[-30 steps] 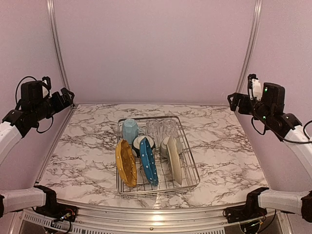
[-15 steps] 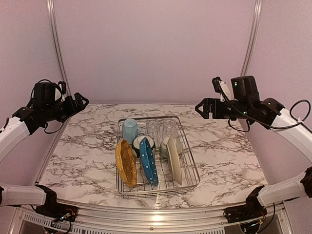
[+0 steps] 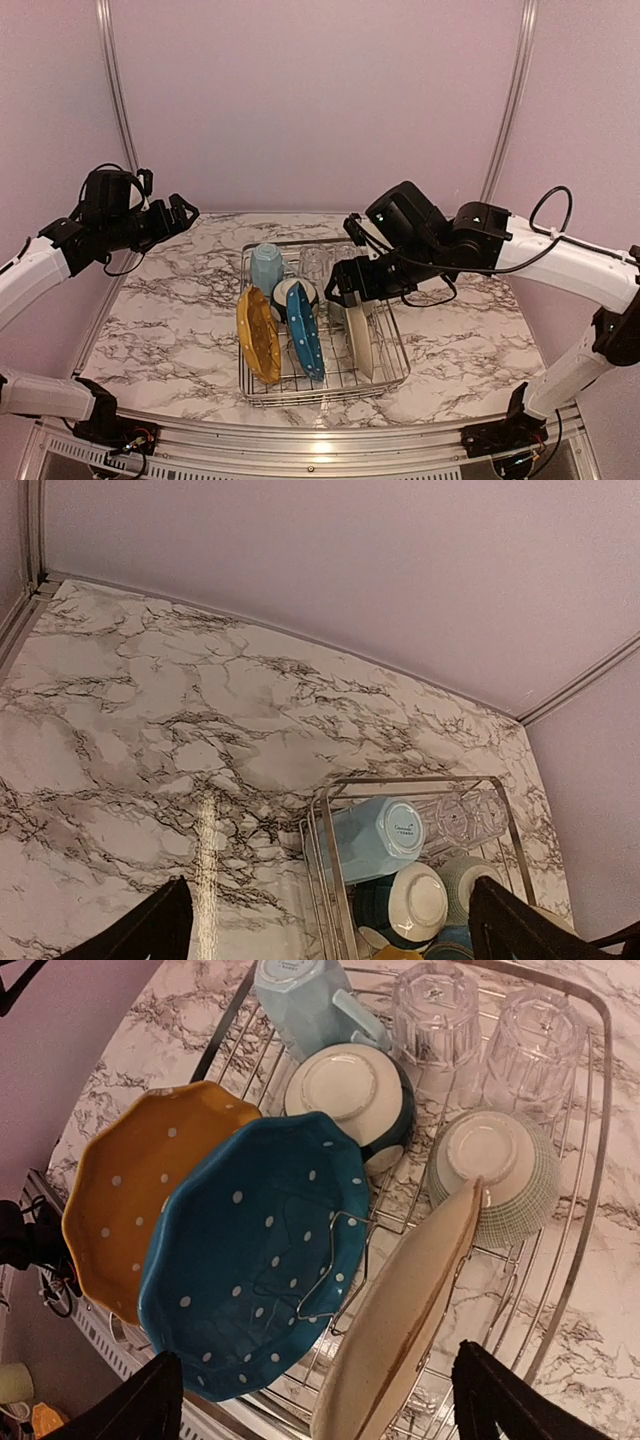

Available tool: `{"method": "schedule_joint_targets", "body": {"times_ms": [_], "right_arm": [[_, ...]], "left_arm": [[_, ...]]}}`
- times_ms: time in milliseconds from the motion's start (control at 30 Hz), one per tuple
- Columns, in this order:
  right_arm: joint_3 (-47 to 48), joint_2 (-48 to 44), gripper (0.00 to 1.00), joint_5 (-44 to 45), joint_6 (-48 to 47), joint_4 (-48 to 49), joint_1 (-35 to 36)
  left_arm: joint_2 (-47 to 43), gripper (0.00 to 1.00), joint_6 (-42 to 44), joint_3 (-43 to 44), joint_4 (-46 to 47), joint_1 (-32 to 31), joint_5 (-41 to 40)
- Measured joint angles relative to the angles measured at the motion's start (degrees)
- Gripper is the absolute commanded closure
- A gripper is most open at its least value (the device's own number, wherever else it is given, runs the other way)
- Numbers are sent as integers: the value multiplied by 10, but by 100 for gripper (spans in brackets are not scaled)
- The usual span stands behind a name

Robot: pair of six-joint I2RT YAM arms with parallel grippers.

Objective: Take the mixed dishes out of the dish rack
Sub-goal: Grab the plate from the dish rack.

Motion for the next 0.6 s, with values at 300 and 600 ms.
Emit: {"method": "schedule_joint_targets", "body": {"times_ms": [300, 600], "right_arm": [[45, 83, 36, 80, 88, -116, 44], [56, 95, 50, 82, 133, -132, 76]], "left_arm": [[2, 1, 0, 0, 0, -9, -26], [-2, 1, 1, 0, 0, -10, -39]]}}
